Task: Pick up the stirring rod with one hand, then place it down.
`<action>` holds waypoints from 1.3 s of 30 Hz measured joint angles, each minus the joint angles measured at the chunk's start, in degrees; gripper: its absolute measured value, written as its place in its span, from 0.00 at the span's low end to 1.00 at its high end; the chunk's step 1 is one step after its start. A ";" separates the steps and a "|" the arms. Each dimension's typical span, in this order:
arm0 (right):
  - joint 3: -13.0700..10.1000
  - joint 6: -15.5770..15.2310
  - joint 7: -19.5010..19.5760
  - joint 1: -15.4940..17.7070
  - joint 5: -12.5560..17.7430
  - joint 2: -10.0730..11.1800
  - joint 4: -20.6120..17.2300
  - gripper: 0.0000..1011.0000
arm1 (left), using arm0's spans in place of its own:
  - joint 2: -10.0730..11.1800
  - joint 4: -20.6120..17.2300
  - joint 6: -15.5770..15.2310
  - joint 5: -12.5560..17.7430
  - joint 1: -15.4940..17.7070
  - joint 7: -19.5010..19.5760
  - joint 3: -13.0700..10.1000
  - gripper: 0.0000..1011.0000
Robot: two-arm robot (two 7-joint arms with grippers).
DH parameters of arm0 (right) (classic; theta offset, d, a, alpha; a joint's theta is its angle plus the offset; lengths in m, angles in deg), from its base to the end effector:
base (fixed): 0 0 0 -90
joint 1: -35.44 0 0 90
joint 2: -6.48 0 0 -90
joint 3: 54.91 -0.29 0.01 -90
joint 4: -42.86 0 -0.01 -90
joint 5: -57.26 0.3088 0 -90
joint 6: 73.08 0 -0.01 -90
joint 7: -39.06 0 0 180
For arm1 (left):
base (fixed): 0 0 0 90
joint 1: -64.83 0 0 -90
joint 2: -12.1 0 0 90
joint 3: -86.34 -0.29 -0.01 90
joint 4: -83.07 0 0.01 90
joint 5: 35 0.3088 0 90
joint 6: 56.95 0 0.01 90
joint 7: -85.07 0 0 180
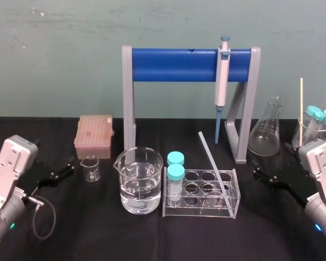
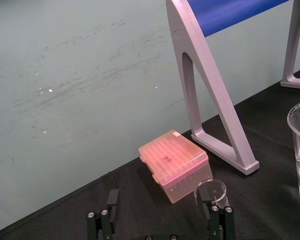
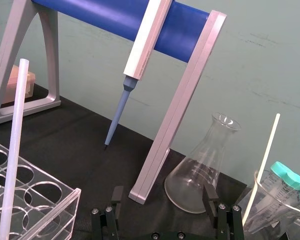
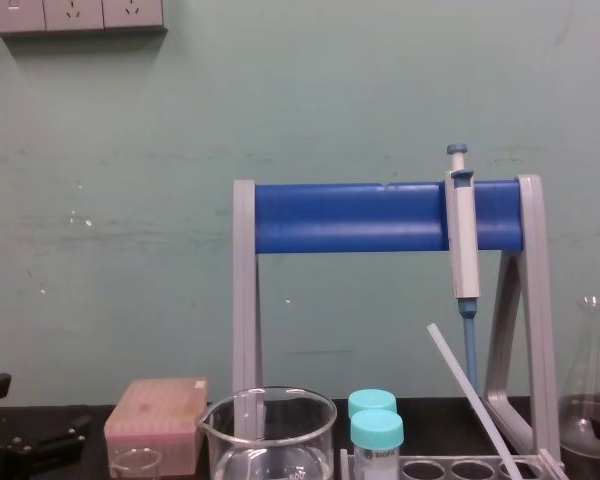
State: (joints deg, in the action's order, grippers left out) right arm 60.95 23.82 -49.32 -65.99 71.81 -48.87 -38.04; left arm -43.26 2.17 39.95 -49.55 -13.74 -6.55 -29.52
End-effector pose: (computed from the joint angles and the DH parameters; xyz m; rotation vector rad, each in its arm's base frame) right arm 0.3581 -0.0827 -0.3023 -0.3046 -0.2850 -1.2480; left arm 0.3581 0.0827 -0.3023 0.3045 -0.2849 1.2480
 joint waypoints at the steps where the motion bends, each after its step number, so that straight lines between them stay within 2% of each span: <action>1: 0.00 0.00 0.00 0.00 0.00 0.00 0.00 0.99 | 0.00 0.00 0.00 0.00 0.00 0.00 0.00 0.99; 22: -0.06 0.03 -0.04 0.03 -0.08 -0.02 -0.01 0.99 | 0.00 0.00 0.00 0.00 0.00 0.00 0.00 0.99; 26: -0.66 1.37 -0.62 0.49 -0.57 -0.08 -0.49 0.99 | 0.00 0.00 0.00 0.00 0.00 0.00 0.00 0.99; 29: -1.31 4.31 -2.22 1.13 -0.68 0.11 -1.41 0.99 | 0.00 0.00 0.00 0.00 0.00 0.00 0.00 0.99; 30: -1.31 4.31 -2.22 1.13 -0.68 0.11 -1.41 0.99 | 0.00 0.00 0.00 0.00 0.00 0.00 0.00 0.99; 33: -1.43 8.12 -4.53 1.53 -1.07 0.62 -2.45 0.99 | 0.00 0.00 0.00 0.00 0.00 0.00 0.00 0.99; 36: -1.09 12.18 -7.90 1.39 -1.29 0.87 -3.21 0.99 | 0.00 0.00 0.00 0.00 0.00 0.00 0.00 0.99; 39: -0.53 14.02 -10.76 0.52 -1.13 0.65 -3.19 0.99 | 0.00 0.00 0.00 0.00 0.00 0.00 0.00 0.99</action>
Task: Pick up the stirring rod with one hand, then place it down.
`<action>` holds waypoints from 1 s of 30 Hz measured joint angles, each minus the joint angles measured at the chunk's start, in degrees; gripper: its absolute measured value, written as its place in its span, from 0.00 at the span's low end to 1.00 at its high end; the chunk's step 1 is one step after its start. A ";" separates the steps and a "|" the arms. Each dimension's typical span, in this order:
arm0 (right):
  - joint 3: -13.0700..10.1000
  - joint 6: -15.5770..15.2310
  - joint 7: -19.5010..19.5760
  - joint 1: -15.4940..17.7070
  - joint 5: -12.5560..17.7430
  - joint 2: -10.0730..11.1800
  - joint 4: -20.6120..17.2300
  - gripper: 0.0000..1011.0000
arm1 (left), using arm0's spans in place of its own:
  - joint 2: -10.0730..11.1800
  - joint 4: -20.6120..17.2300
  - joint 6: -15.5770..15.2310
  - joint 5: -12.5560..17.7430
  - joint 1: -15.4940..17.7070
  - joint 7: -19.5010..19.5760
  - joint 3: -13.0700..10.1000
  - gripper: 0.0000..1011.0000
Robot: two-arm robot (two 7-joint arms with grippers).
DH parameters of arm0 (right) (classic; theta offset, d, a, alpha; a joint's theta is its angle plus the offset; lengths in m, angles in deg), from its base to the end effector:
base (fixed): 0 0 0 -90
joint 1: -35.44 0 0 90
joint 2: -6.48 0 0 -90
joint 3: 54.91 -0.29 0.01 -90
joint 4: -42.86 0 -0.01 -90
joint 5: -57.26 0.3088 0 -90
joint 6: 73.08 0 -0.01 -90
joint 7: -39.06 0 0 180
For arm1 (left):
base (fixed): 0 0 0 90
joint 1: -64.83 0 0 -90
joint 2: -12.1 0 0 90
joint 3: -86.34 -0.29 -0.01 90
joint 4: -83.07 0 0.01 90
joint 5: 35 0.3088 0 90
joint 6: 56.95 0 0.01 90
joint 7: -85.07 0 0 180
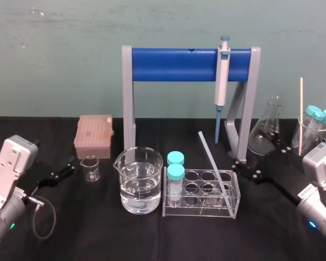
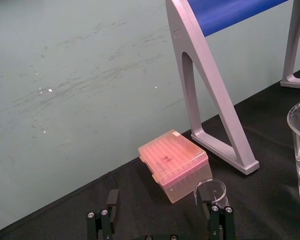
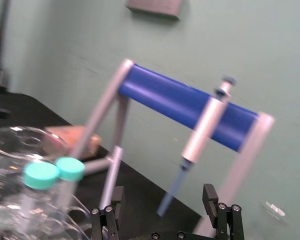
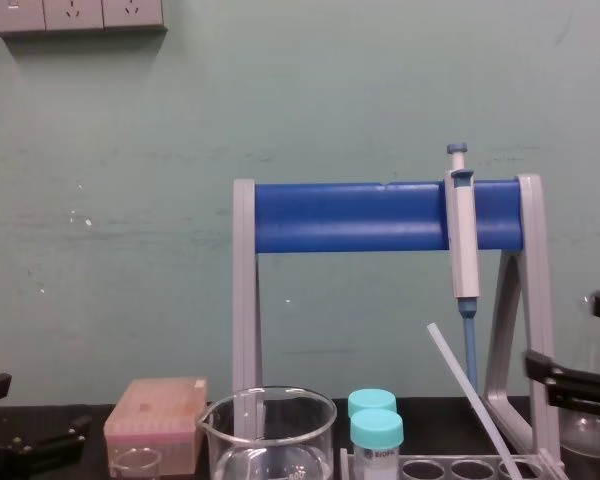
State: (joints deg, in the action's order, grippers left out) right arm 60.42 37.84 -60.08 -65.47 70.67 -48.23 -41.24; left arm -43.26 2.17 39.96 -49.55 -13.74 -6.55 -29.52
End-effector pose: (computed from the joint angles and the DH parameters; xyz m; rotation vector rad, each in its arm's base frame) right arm 0.3555 -0.0770 -0.2867 -0.1091 -0.4547 -0.9906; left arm 0.3581 0.0827 -0.3023 0.3043 -0.2850 1.2480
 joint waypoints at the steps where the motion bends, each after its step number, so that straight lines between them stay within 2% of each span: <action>1: 0.00 0.00 0.00 0.00 0.00 0.00 0.00 0.99 | 0.00 0.00 0.00 0.00 0.00 0.00 0.00 0.99; 5: 0.80 0.54 -4.88 -2.14 2.16 -1.29 1.50 0.99 | 0.00 0.00 0.00 0.00 0.00 0.00 0.00 0.99; 12: 1.31 -1.87 -11.71 -5.62 6.87 -3.64 5.13 0.99 | 0.00 0.00 0.00 0.00 0.00 0.00 0.00 0.99; 19: 1.34 -6.92 -18.95 -8.61 12.67 -5.68 8.76 0.99 | 0.00 0.00 0.00 0.00 0.00 0.00 0.00 0.99; 22: 1.11 -11.10 -22.74 -10.34 16.07 -6.88 10.97 0.99 | 0.00 0.00 0.00 0.00 0.00 0.00 0.00 0.99; 28: 0.84 -16.64 -26.58 -12.16 19.09 -8.28 13.48 0.99 | 0.00 0.00 0.00 0.00 0.00 0.00 0.00 0.99; 30: 0.86 -17.46 -27.06 -12.44 19.32 -8.49 13.94 0.99 | 0.00 0.00 0.00 0.00 0.00 0.00 0.00 0.99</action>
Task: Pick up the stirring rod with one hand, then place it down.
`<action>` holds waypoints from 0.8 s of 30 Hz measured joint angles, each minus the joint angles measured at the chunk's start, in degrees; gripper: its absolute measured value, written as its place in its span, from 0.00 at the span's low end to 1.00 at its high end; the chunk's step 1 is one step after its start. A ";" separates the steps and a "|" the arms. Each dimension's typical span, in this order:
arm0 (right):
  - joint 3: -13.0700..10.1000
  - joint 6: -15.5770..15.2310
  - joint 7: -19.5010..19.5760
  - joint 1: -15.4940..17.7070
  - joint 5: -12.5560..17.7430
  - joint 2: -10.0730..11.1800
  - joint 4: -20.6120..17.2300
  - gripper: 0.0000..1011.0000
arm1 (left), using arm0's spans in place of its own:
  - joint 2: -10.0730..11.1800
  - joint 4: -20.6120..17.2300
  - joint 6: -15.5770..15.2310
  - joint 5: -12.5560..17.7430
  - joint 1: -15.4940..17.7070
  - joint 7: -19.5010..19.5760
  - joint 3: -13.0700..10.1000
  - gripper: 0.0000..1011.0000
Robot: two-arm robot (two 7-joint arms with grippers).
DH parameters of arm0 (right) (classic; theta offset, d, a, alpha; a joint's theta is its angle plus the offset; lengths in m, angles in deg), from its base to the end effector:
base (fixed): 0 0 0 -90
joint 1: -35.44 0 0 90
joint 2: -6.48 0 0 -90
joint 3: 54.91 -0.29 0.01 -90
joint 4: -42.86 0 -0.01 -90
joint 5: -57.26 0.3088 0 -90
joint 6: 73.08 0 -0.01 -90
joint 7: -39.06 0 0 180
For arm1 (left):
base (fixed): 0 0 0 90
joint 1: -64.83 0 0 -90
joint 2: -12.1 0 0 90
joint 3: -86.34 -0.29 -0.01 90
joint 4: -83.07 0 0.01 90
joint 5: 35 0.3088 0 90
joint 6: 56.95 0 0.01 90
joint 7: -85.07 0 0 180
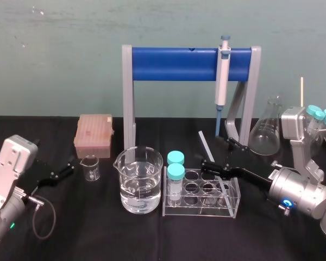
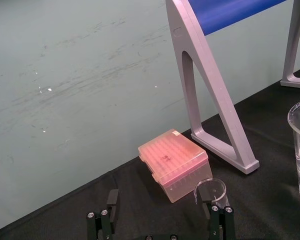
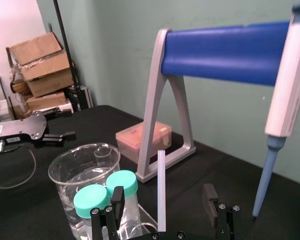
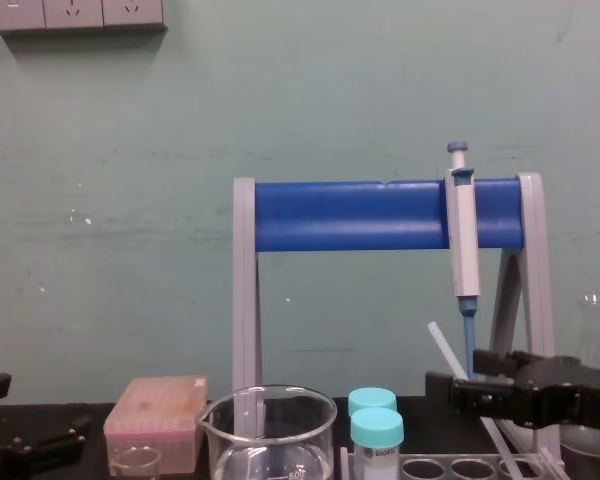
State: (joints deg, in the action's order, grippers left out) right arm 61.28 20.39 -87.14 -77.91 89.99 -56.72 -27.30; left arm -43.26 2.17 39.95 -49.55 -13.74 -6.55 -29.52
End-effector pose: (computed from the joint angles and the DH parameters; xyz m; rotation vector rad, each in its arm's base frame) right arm 0.4209 -0.0630 -0.2804 -0.0404 0.0409 -0.7170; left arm 0.3581 0.0827 -0.3023 0.3045 -0.2849 1.2480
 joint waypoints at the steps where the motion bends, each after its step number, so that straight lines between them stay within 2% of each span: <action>1: 0.05 -0.81 -0.39 -0.23 0.12 -0.19 0.40 0.99 | 0.00 0.00 0.00 0.00 0.00 0.00 0.00 0.99; 9: 0.28 -3.22 -0.25 -0.86 0.00 -0.80 1.44 0.99 | 0.00 0.00 0.00 0.00 0.00 -0.01 0.00 0.99; 24: 0.28 -2.99 -0.26 -0.86 -0.07 -0.74 1.36 0.99 | 0.00 0.00 0.00 0.00 0.00 0.00 0.00 0.99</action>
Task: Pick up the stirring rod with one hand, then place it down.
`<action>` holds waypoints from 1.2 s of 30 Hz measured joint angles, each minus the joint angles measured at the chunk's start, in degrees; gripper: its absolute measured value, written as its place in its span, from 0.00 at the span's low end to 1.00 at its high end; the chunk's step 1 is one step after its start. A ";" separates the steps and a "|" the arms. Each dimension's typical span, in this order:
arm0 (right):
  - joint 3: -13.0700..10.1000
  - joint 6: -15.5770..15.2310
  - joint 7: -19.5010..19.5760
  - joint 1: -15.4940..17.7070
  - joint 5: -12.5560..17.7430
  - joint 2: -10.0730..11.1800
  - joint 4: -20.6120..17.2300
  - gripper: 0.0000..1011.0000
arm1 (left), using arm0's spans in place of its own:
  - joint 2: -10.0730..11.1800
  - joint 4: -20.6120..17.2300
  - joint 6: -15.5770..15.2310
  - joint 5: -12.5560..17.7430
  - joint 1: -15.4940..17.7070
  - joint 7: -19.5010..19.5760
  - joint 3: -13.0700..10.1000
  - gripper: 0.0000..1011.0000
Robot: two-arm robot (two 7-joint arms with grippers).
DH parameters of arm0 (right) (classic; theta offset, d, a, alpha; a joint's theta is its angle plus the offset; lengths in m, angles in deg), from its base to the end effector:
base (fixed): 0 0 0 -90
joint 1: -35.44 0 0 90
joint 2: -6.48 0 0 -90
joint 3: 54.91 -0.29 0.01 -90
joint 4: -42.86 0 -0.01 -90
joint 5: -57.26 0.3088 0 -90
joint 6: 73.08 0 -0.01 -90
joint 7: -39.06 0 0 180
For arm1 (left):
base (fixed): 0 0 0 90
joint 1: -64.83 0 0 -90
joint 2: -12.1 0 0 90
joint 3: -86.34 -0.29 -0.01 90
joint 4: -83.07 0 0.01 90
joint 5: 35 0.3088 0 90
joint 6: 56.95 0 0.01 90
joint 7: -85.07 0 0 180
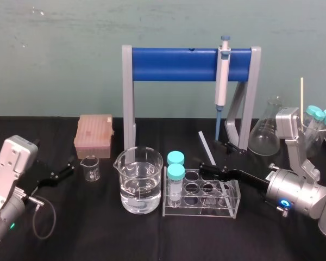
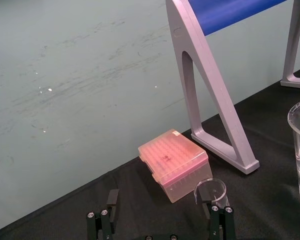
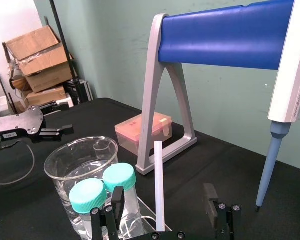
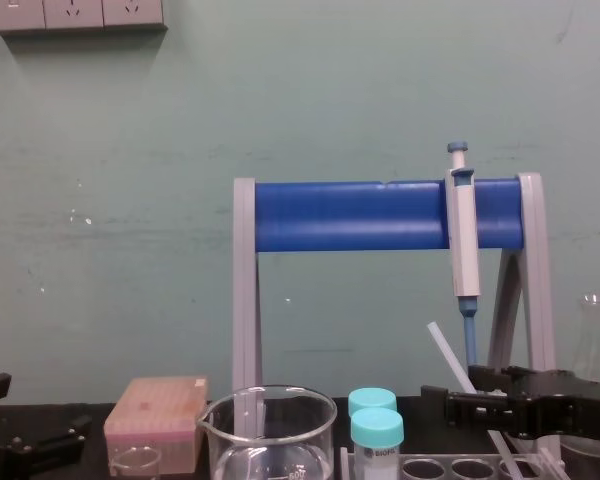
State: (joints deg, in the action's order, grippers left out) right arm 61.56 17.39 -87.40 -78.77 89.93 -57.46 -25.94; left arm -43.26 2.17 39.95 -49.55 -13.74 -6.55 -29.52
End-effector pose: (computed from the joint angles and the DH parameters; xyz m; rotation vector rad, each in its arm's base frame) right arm 0.4250 -0.0606 -0.2824 -0.0684 0.0928 -0.7155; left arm 0.3581 0.0827 -0.3023 0.3045 -0.2849 1.2480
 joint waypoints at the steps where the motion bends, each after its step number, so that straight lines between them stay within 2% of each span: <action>1: 0.00 0.01 0.00 0.00 0.00 0.00 -0.01 0.99 | 0.00 0.00 0.00 0.00 0.00 0.00 0.00 0.99; 4: 0.00 0.05 0.00 0.01 0.00 0.02 -0.02 0.99 | 0.00 0.00 0.00 0.00 0.00 0.00 0.00 0.99; 9: 0.00 0.10 0.00 0.04 0.00 0.05 -0.05 0.90 | 0.00 0.00 0.00 0.00 0.00 0.00 0.00 0.99; 24: 0.00 0.19 -0.01 0.05 0.01 0.06 -0.07 0.42 | 0.00 0.00 0.00 0.00 0.00 0.00 0.00 0.99; 26: 0.00 0.19 -0.02 0.05 0.01 0.06 -0.07 0.39 | 0.00 0.00 0.00 0.00 0.00 0.00 0.00 0.99; 32: 0.00 0.20 -0.05 0.05 0.01 0.06 -0.07 0.17 | 0.00 0.00 0.00 0.00 0.00 0.00 0.00 0.99; 34: 0.00 0.20 -0.05 0.05 0.01 0.06 -0.07 0.14 | 0.00 0.00 0.00 0.00 0.00 0.00 0.00 0.99; 35: 0.00 0.20 -0.06 0.05 0.01 0.06 -0.07 0.08 | 0.00 0.00 0.00 0.00 0.00 0.00 0.00 0.99; 36: 0.00 0.20 -0.06 0.05 0.01 0.06 -0.07 0.08 | 0.00 0.00 0.00 0.00 0.00 0.00 0.00 0.99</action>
State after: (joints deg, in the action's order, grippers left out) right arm 61.55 17.59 -87.46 -78.72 89.93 -57.40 -26.01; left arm -43.26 2.17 39.96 -49.55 -13.74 -6.55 -29.52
